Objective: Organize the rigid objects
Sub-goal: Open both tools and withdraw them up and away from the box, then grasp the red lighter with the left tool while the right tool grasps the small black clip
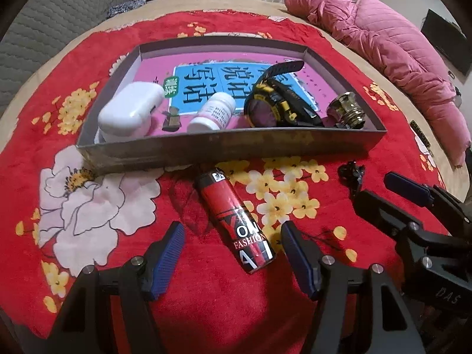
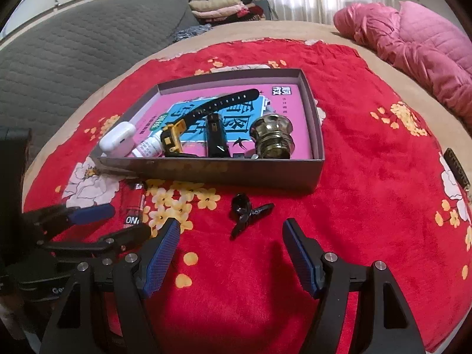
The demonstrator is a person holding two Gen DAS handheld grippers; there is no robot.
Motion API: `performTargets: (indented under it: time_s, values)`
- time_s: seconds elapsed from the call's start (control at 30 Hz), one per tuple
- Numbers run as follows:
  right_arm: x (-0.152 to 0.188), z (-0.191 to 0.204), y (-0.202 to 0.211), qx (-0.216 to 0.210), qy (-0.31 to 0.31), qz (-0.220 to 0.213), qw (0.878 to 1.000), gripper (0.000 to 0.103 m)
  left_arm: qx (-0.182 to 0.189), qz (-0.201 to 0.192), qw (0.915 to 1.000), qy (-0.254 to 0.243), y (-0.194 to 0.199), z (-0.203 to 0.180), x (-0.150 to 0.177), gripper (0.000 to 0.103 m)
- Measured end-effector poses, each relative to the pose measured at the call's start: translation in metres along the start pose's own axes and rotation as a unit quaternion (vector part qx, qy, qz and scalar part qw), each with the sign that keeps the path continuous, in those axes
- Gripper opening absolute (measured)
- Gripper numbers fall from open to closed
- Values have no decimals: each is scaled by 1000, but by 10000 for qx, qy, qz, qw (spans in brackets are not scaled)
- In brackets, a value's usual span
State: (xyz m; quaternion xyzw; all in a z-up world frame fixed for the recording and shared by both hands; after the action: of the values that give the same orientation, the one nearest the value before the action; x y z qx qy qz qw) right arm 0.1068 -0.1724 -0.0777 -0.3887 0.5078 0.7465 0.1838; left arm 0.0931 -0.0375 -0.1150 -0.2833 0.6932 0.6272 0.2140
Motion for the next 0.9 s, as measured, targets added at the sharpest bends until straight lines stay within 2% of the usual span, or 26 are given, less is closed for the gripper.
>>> performTargets:
  time_s: [0.17, 0.27, 0.33, 0.5, 0.6, 0.77, 0.9]
  values:
    - [1, -7, -16, 47, -279, 125, 9995, 73, -34, 6, 9999, 146, -6, 5, -3, 67]
    - [4, -10, -25, 116, -289, 195, 9993, 64, -49, -5, 9998, 184, -8, 7, -3, 67]
    - [6, -12, -31, 166, -220, 224, 9994, 51, -70, -17, 9998, 199, -9, 8, -3, 67]
    - [6, -13, -37, 218, -101, 181, 9995, 47, -70, -44, 9995, 308, -12, 13, -5, 67]
    - [5, -14, -38, 290, -10, 136, 9995, 37, -67, -59, 9993, 377, -12, 17, -6, 66]
    - [5, -14, -37, 249, 45, 121, 9996, 37, -66, -70, 9992, 392, -12, 18, -5, 63]
    - [5, -15, -35, 221, 93, 105, 9997, 36, -72, -85, 9990, 437, -11, 22, -5, 55]
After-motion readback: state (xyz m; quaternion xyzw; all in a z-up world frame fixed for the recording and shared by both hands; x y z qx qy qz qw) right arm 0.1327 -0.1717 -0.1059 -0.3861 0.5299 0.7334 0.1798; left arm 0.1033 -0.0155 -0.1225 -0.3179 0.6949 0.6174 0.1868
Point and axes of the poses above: each gripper's, at about its wrist camera, not at the fingertips, and y roughly against the way its jaws point, z to its left, x to its underside, the point moved 8 cm from there along -y, roughly the way its jaws point, and after that the axes turned 14 degrees about -z, right-handed, at the moved point
